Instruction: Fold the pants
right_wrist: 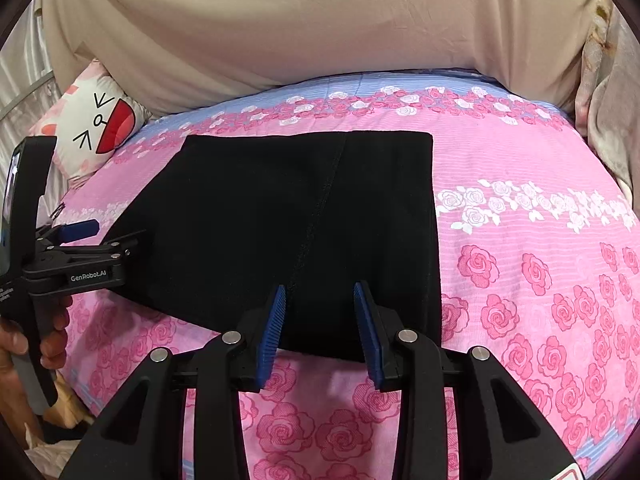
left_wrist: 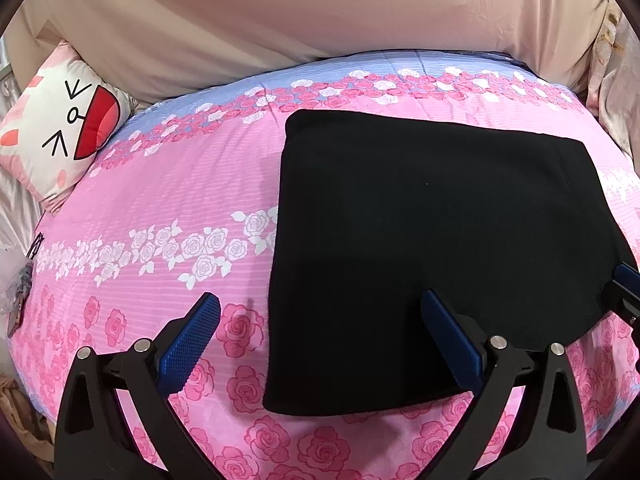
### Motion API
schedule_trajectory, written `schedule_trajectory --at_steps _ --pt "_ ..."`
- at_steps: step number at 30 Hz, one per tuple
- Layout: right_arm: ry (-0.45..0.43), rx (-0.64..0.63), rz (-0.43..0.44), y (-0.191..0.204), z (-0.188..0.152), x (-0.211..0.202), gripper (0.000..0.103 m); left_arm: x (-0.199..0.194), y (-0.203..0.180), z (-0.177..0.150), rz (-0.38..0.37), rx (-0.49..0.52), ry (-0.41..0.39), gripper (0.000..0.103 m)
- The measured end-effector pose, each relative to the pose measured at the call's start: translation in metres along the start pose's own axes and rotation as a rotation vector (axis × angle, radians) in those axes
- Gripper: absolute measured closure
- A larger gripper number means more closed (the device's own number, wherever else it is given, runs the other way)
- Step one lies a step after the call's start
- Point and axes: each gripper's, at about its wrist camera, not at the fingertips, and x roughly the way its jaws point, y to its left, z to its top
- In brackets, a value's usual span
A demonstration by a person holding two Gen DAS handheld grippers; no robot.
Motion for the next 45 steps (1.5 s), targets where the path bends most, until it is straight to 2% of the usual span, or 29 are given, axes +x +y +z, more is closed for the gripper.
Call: schedule_trajectory --at_steps 3,6,9,12,14,15,16,18,19,20,21,23,25,27,31,33,35,38,40,43,45 --pt "-0.032 0.014 0.022 0.003 0.015 -0.011 0.067 0.0 0.003 -0.001 0.002 -0.004 -0.001 0.005" --pt "-0.086 -0.042 0.034 0.018 0.041 -0.017 0.067 0.002 0.006 -0.001 -0.01 -0.024 0.006 0.005" --pt "-0.098 -0.116 0.047 0.042 0.071 0.002 0.067 0.003 0.007 -0.002 -0.017 -0.032 0.01 0.005" --pt "-0.063 -0.134 0.044 0.048 0.092 0.032 0.066 0.001 0.008 -0.003 -0.014 -0.023 0.006 0.005" --pt "0.001 -0.116 0.024 0.039 0.103 0.066 0.066 -0.001 0.009 -0.004 -0.017 -0.025 0.006 0.005" --pt "0.045 -0.097 -0.026 0.029 0.105 0.085 0.066 -0.001 0.011 -0.005 -0.02 -0.026 0.007 0.005" --pt "0.07 -0.083 -0.053 0.021 0.106 0.098 0.071 0.0 0.012 -0.005 -0.023 -0.027 0.009 0.005" --pt "0.076 0.002 0.005 0.004 0.107 0.105 0.072 0.0 0.017 -0.007 -0.034 -0.034 0.01 0.005" --pt "0.082 0.028 0.005 0.006 0.109 0.1 0.072 -0.001 0.019 -0.008 -0.041 -0.037 0.011 0.005" --pt "0.074 0.037 0.004 0.012 0.111 0.094 0.069 -0.001 0.022 -0.008 -0.046 -0.04 0.013 0.005" --pt "0.052 0.022 0.017 0.023 0.114 0.086 0.062 -0.001 0.024 -0.009 -0.05 -0.042 0.015 0.005" --pt "0.025 -0.076 0.101 0.058 0.123 0.076 0.062 -0.001 0.028 -0.01 -0.068 -0.05 0.017 0.005" --pt "0.035 -0.162 0.18 0.096 0.131 0.077 0.061 -0.001 0.029 -0.009 -0.08 -0.055 0.017 0.005" --pt "0.063 -0.243 0.232 0.134 0.138 0.093 0.06 0.0 0.028 -0.009 -0.083 -0.054 0.018 0.005" --pt "0.155 -0.338 0.261 0.182 0.146 0.147 0.06 0.001 0.028 -0.011 -0.091 -0.053 0.025 0.005" --pt "0.215 -0.354 0.217 0.193 0.145 0.188 0.06 0.002 0.029 -0.013 -0.094 -0.057 0.026 0.005" --pt "0.193 -0.379 0.198 0.198 0.146 0.209 0.057 0.002 0.028 -0.013 -0.088 -0.054 0.024 0.005" --pt "0.175 -0.34 0.184 0.196 0.16 0.199 0.062 0.003 0.026 -0.013 -0.084 -0.043 0.022 0.005" --pt "0.103 -0.311 0.185 0.184 0.162 0.17 0.061 0.005 0.025 -0.011 -0.09 -0.042 0.031 0.005" --pt "-0.016 -0.288 0.116 0.151 0.15 0.116 0.057 0.005 0.025 -0.01 -0.091 -0.041 0.029 0.005" --pt "-0.038 -0.241 0.086 0.127 0.139 0.094 0.057 0.006 0.023 -0.01 -0.089 -0.042 0.025 0.005"
